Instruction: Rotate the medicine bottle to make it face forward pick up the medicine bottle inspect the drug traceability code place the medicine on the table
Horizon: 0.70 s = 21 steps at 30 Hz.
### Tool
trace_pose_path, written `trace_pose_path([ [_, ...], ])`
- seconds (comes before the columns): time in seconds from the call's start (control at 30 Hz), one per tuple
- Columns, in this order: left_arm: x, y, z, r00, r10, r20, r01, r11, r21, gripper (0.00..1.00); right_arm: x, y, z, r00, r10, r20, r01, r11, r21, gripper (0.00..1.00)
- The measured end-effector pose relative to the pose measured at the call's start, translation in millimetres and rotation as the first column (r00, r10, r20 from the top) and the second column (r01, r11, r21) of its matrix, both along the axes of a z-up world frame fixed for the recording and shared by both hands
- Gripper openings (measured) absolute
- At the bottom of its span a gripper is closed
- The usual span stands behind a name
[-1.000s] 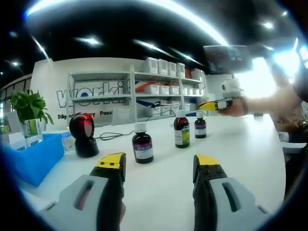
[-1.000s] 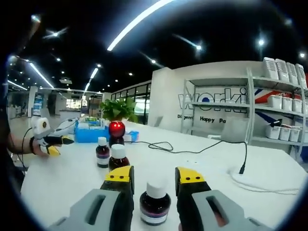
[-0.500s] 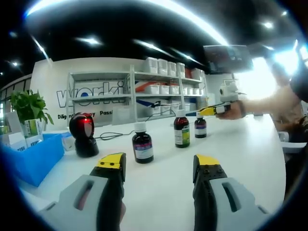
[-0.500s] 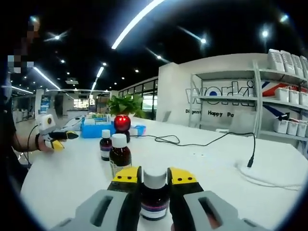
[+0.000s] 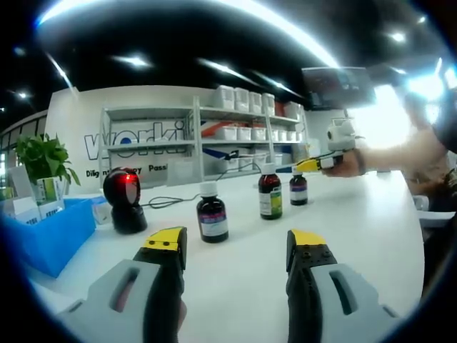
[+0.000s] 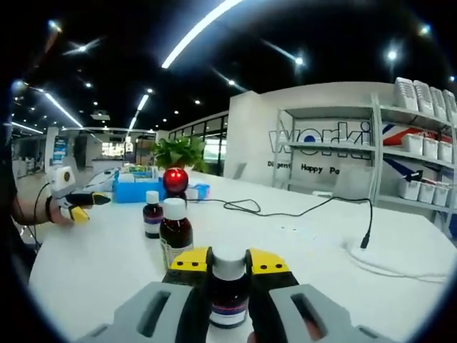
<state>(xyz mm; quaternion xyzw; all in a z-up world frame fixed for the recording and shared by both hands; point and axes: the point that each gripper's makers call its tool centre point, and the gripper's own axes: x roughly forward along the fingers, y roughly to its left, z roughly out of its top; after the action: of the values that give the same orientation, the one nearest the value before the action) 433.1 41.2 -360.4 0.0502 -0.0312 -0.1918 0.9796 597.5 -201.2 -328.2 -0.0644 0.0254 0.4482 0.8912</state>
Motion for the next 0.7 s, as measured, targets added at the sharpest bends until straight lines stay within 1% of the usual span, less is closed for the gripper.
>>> trace_pose_path([
  [0.07,0.3,1,0.0,1.0,0.0,0.001,0.0,1.0,0.0,0.48,-1,1,4.6,1.0,-0.022,-0.003,0.022,1.0,0.009,0.14],
  [0.13,0.3,1,0.1,1.0,0.0,0.001,0.0,1.0,0.0,0.48,-1,0,8.5,0.999,-0.044,0.019,0.044,0.999,-0.005,0.14],
  [0.2,0.4,1,0.1,1.0,0.0,0.001,0.0,1.0,-0.001,0.48,0,1,11.8,0.998,-0.061,0.025,0.061,0.998,-0.01,0.14],
  [0.23,0.5,1,0.0,1.0,-0.001,0.001,0.001,1.0,-0.001,0.48,0,1,13.3,0.997,-0.077,0.021,0.078,0.997,-0.013,0.14],
  [0.27,0.5,1,0.0,1.0,-0.001,0.001,0.001,1.0,0.0,0.48,-2,3,15.4,0.996,-0.087,0.03,0.087,0.996,-0.015,0.14],
  [0.37,0.8,2,-0.1,1.0,0.0,0.002,0.0,1.0,0.0,0.48,1,0,18.5,0.99,-0.134,0.035,0.135,0.99,-0.026,0.14],
  [0.43,0.9,2,-0.1,1.0,0.001,0.002,-0.001,1.0,0.0,0.48,0,-2,18.5,0.987,-0.163,0.019,0.163,0.986,-0.02,0.14],
  [0.47,0.9,2,-0.1,1.0,0.001,0.002,-0.001,1.0,0.001,0.48,0,-3,17.2,0.984,-0.176,-0.007,0.176,0.984,-0.014,0.14],
  [0.5,0.9,2,-0.1,1.0,0.001,0.002,-0.001,1.0,0.001,0.48,1,-5,16.8,0.982,-0.191,-0.004,0.191,0.982,-0.013,0.14],
  [0.57,0.8,2,0.1,1.0,0.0,0.003,0.0,1.0,0.001,0.48,3,-9,13.6,0.972,-0.233,-0.023,0.232,0.972,-0.016,0.14],
  [0.6,0.8,2,0.1,1.0,0.001,0.003,-0.001,1.0,0.001,0.48,4,-12,12.0,0.966,-0.258,-0.024,0.257,0.966,-0.028,0.14],
  [0.7,0.5,2,0.2,1.0,0.001,0.004,-0.001,1.0,0.0,0.48,3,-15,13.9,0.952,-0.304,-0.032,0.304,0.953,-0.011,0.14],
])
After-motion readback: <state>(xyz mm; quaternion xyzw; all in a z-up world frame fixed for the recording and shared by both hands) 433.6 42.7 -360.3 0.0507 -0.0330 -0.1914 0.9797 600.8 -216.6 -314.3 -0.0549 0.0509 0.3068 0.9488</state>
